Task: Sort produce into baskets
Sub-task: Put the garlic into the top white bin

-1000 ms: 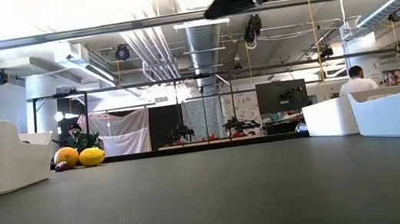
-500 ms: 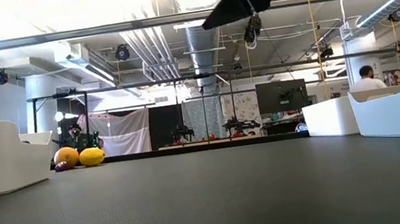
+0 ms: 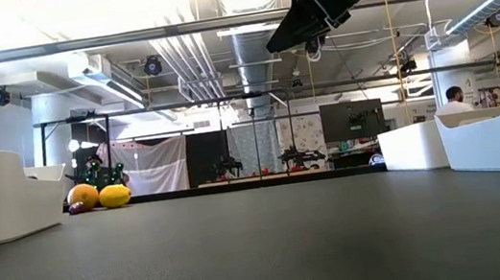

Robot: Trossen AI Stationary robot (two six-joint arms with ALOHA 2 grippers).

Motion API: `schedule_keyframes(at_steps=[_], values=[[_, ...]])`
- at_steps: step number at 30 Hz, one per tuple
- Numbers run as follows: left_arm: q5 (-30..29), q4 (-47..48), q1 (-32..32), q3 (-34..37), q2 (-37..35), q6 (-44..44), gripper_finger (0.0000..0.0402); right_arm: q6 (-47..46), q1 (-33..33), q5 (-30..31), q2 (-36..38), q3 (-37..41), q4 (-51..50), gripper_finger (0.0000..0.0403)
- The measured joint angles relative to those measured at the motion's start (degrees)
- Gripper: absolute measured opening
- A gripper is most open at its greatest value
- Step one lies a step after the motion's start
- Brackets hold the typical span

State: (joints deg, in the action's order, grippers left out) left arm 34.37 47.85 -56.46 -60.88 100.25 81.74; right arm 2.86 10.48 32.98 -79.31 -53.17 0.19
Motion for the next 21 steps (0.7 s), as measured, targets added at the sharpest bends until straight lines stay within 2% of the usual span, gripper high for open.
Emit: schedule_keyframes(at_steps=[9,16,21], values=[[-0.68,1.6,0.17,0.42,0.03,-1.12,0.0084,0.54,0.0,0.0,0.0,0.0,0.0,0.0203],[-0.51,3.12,0.19,0.68,1.8,0.85,0.0126,1.65,0.0,0.01,0.02,0.0,-0.02,0.0203],[-0.44,2.42,0.22,0.63,3.28,-1.46,0.015,1.63,0.0,-0.01,0.01,0.0,-0.33,0.0203]])
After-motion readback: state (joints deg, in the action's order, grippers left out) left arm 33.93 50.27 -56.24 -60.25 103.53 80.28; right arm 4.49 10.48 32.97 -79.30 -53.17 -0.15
